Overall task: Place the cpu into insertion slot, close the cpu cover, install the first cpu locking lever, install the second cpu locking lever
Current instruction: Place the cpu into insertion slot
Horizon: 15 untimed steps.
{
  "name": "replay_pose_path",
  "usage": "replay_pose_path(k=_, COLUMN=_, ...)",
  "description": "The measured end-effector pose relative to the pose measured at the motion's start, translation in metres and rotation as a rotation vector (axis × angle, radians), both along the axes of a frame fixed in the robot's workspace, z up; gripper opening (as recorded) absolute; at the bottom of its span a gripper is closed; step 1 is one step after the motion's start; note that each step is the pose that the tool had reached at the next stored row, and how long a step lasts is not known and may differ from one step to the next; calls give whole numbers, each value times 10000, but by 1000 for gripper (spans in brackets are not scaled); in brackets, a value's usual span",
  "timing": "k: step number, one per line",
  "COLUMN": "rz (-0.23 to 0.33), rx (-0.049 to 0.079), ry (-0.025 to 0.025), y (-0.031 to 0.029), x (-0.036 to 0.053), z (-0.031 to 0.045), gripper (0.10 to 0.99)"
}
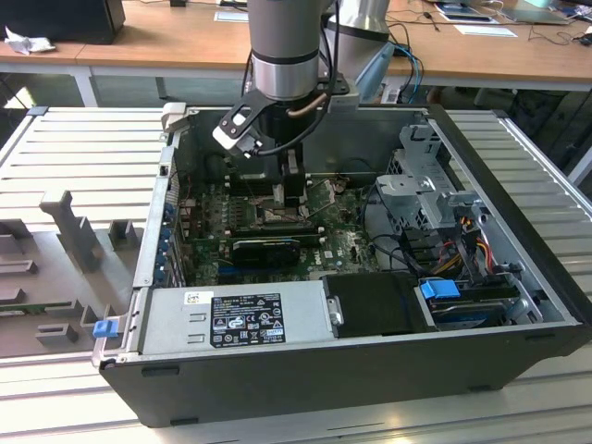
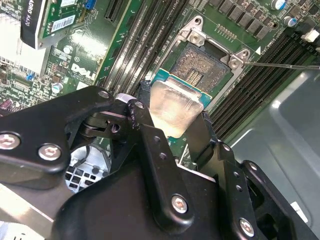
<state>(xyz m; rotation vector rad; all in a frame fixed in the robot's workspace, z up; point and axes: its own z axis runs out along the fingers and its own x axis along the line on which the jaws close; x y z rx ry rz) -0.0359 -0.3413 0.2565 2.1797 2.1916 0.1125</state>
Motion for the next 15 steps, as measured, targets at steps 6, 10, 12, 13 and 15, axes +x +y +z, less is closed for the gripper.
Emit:
replay_pose_path(k=6, rz=-18, rx=1, ry=1, y=15, x=-1, z=-46, gripper=529)
replay_pose_path(k=10, rz=-31, rx=0, ry=2, y=20, x=-4, z=-66, gripper=529)
replay_pose_path(k=12, rz=-38, rx=0, ry=2, y=23, x=-4, z=-73, gripper=529)
replay_pose_path(k=13, rz=-45, rx=0, ry=2, y=26, x=-4, z=-79, gripper=529)
replay_pose_path(k=15, rz=-56, rx=0, ry=5, y=33, x=-4, z=-91, gripper=529)
